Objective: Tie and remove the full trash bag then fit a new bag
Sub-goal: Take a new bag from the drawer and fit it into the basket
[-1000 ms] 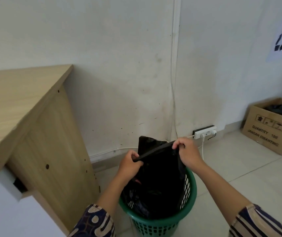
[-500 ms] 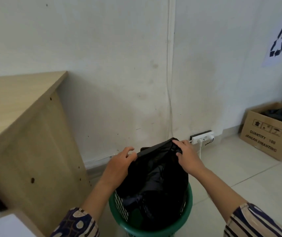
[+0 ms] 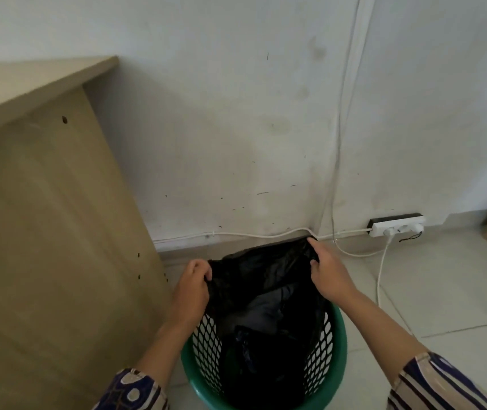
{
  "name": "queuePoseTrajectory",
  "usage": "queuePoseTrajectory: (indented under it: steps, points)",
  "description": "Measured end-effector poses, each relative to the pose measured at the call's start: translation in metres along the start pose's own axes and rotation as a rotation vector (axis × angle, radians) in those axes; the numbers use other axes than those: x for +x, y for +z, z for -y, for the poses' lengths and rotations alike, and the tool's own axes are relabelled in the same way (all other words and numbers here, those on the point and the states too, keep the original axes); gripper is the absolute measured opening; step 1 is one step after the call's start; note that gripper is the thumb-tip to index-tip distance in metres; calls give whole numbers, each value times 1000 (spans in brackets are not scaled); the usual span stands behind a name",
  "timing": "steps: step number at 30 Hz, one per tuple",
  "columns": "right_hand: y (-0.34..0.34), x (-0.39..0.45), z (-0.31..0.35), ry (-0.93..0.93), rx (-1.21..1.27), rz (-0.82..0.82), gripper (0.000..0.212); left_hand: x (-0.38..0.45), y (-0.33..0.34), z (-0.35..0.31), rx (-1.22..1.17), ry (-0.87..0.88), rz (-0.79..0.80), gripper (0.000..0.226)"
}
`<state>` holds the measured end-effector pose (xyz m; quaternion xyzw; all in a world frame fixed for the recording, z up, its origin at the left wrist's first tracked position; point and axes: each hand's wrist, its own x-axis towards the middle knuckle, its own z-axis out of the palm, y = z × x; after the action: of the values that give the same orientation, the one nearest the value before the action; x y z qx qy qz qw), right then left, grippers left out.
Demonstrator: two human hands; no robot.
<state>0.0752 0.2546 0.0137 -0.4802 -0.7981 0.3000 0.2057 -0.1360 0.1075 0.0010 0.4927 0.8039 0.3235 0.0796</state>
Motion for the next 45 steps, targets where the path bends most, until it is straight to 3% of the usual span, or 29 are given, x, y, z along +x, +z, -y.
queuePoseTrajectory:
  steps: [5, 9, 15, 21, 26, 28, 35, 42, 45]
  points:
    - [-8, 18, 6, 4, 14, 84, 50, 3, -6, -9, 85, -138, 74, 31]
    - [-4, 28, 10, -10, 15, 97, 51, 10, -7, -23, 97, -225, 66, 43]
    - [7, 28, -5, -19, 39, 118, 52, 9, 11, -20, -5, -200, 59, 60]
    - [5, 21, -25, 6, 19, 198, 53, 7, 16, 1, -29, -302, 19, 51]
    - [12, 35, -26, 20, -25, 187, 48, 10, 21, 5, -138, -303, 100, 50]
    - [20, 40, -27, 31, -70, 167, 49, 17, 24, 8, -168, -283, 147, 61]
    - [47, 61, -37, 108, -358, 229, 58, 32, 36, 37, 255, -104, 315, 74]
    - [55, 61, -48, 99, -479, 291, 63, 38, 45, 55, 506, -163, 328, 68]
    - [60, 65, -56, 89, -493, 332, 64, 39, 51, 64, 455, -250, 423, 75]
